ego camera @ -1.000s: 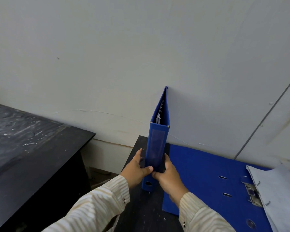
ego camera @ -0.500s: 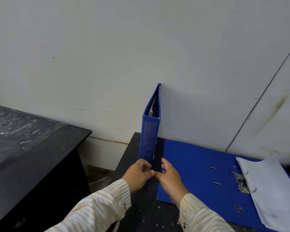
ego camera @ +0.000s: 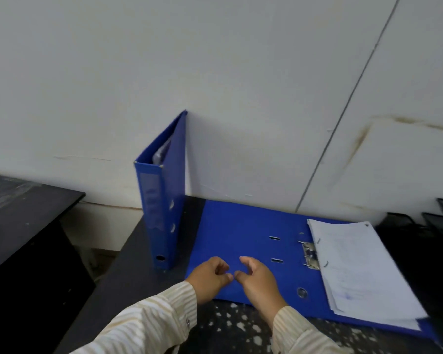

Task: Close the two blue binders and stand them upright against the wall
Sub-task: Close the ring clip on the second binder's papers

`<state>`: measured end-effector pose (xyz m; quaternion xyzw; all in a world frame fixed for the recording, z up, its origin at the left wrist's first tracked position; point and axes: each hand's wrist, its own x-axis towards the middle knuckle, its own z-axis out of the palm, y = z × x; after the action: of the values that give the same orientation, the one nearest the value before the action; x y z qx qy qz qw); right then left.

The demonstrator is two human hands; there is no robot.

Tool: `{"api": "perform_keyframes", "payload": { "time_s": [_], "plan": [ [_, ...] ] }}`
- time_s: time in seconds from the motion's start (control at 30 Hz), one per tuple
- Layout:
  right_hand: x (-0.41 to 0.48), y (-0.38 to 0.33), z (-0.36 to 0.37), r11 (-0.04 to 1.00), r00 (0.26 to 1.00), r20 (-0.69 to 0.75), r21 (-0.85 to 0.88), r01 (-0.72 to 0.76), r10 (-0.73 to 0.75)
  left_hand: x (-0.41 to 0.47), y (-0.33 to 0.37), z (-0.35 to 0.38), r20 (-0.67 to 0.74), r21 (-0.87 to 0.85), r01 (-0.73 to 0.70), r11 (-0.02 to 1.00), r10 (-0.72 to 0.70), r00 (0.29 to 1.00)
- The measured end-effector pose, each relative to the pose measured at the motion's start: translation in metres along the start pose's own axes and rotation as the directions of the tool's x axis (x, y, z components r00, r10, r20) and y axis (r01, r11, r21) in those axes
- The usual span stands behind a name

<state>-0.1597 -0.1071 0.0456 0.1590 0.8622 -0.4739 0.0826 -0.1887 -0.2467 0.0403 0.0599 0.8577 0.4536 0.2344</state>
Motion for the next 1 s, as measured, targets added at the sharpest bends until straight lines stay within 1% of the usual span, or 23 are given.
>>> {"api": "perform_keyframes", "payload": {
  "time_s": [0.1,0.23,0.37,0.47,0.53,0.6,0.73,0.8,0.9,1.0],
  "plan": [
    [0.002,0.029,-0.037,0.998,1.0,-0.013,-0.061,-0.021,0.02,0.013,0.007,0.039,0.021,-0.002,0.05,0.999,-0.05,0.999],
    [0.01,0.074,-0.089,0.993,0.996,-0.077,-0.108,-0.041,0.033,0.033,0.02,0.093,0.037,0.005,0.118,0.993,-0.119,0.992],
    [0.016,0.114,-0.127,0.989,0.992,-0.111,-0.131,-0.069,0.054,0.05,0.04,0.134,0.021,0.014,0.14,0.99,-0.141,0.99],
    [0.024,0.147,-0.155,0.98,0.992,-0.111,-0.186,-0.074,0.054,0.064,0.056,0.167,0.036,0.024,0.145,0.989,-0.146,0.989],
    [0.03,0.159,-0.163,0.97,0.993,-0.111,-0.235,-0.068,0.043,0.071,0.063,0.179,0.044,0.016,0.146,0.989,-0.147,0.988],
    [0.037,0.171,-0.171,0.956,0.994,-0.102,-0.286,-0.065,0.037,0.079,0.07,0.191,0.051,-0.034,0.177,0.984,-0.175,0.983],
    [0.05,0.184,-0.178,0.907,0.997,-0.073,-0.42,-0.037,0.007,0.09,0.078,0.201,-0.01,-0.138,0.244,0.96,-0.247,0.969],
    [0.058,0.188,-0.176,0.892,0.998,-0.057,-0.45,-0.038,0.014,0.096,0.079,0.203,-0.032,-0.143,0.264,0.954,-0.271,0.962],
    [0.069,0.188,-0.168,0.873,0.998,-0.057,-0.487,-0.035,0.008,0.106,0.081,0.204,-0.034,-0.105,0.29,0.951,-0.294,0.955],
    [0.079,0.188,-0.164,0.879,0.996,-0.091,-0.474,-0.049,0.006,0.12,0.087,0.202,-0.031,-0.176,0.279,0.944,-0.289,0.957]
  ]
}}
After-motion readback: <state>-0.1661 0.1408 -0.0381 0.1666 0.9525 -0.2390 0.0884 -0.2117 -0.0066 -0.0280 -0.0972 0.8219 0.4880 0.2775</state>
